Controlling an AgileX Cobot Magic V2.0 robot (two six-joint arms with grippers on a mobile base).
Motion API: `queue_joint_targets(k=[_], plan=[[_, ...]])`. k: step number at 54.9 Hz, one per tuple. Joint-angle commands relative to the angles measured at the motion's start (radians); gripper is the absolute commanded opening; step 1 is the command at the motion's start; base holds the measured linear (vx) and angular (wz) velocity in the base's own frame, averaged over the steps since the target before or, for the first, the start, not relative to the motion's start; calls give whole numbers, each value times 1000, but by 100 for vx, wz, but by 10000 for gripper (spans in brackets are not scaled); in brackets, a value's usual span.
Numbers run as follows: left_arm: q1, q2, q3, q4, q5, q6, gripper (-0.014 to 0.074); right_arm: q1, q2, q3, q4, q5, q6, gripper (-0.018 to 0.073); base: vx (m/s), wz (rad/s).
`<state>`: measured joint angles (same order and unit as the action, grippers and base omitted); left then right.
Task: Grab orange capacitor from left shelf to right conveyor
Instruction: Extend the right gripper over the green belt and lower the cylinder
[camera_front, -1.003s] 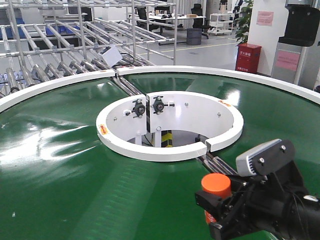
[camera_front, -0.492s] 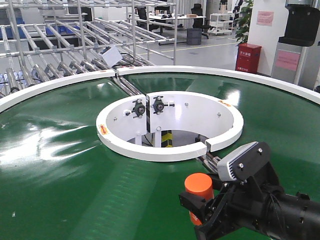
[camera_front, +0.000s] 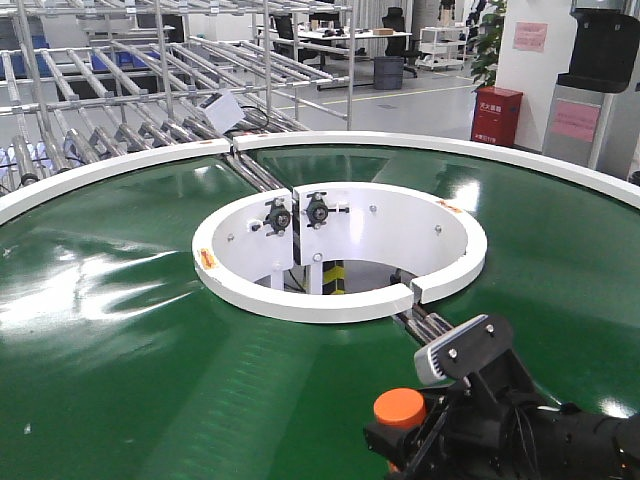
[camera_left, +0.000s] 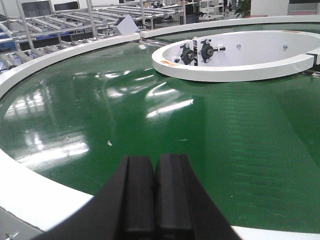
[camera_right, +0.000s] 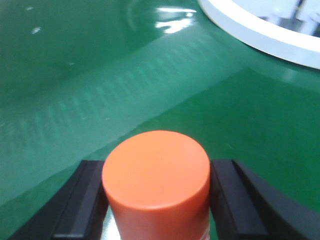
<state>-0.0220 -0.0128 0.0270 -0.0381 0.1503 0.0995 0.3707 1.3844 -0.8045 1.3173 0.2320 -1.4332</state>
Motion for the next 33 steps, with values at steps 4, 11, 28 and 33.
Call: queue_joint_targets(k=[4, 11, 28, 33], plan=[[-6, -12, 32, -4, -83, -2, -6, 27, -41, -30, -397, -207, 502, 327, 0, 0], [-6, -12, 32, -4, -83, -2, -6, 98, -39, 5, -871, -412, 1061, 327, 0, 0], [-6, -12, 32, -4, -83, -2, -6, 116, 96, 81, -1491, -842, 1644, 327, 0, 0], [-6, -12, 32, -4, -83, -2, -6, 116, 151, 86, -1488, -911, 1611, 327, 0, 0]])
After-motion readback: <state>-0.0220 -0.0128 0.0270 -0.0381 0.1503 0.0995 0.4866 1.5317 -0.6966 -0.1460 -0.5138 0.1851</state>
